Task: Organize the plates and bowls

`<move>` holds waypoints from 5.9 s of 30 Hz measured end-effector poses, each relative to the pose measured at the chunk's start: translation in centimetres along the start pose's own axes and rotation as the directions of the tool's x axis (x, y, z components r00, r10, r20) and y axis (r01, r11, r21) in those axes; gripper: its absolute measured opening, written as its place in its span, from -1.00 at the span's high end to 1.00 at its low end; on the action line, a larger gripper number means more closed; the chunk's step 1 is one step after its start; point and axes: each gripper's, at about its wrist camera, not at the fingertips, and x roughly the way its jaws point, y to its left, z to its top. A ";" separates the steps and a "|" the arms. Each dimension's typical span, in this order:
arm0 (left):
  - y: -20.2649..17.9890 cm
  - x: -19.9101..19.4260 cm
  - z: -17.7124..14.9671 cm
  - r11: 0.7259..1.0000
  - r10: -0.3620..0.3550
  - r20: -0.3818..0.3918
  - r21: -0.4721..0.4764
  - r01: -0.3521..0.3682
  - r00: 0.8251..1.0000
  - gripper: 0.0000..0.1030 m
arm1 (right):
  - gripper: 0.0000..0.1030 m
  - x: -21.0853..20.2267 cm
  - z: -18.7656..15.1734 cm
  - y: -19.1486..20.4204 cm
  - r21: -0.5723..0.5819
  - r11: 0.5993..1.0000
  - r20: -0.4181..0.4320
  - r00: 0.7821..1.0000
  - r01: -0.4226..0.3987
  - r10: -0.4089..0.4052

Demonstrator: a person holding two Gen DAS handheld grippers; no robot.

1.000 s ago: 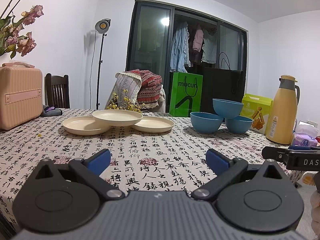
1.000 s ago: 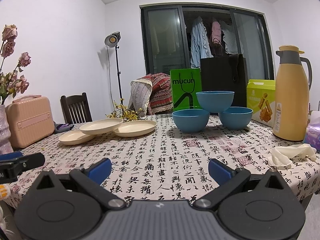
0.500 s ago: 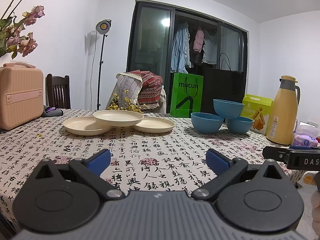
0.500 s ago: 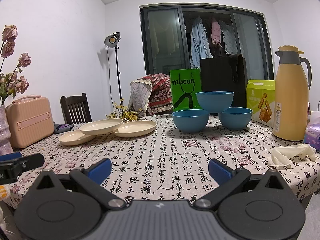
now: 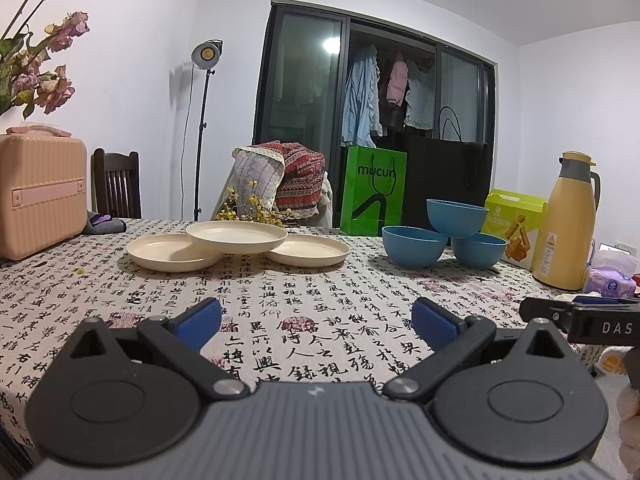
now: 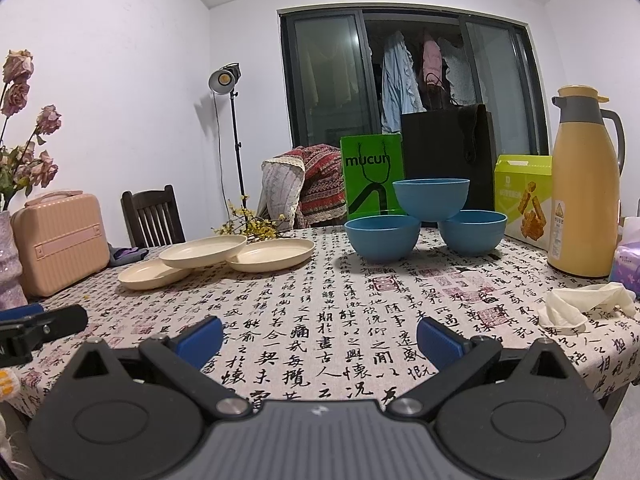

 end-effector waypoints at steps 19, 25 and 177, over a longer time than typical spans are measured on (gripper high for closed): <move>-0.1 1.0 0.8 1.000 0.019 0.031 0.013 -0.019 0.999 -1.00 | -1.00 2.2 0.5 0.5 -0.008 1.000 -0.001 1.000 -0.022 0.022; 0.4 1.5 1.1 1.000 0.029 0.035 0.008 -0.030 0.999 -1.00 | -1.00 2.6 0.8 0.3 -0.012 1.000 0.007 1.000 -0.018 0.018; 22.3 35.2 11.5 0.878 0.303 -0.278 -0.289 -0.380 0.911 -1.00 | -1.00 43.3 15.1 9.6 0.124 0.990 -0.203 0.975 -0.069 0.093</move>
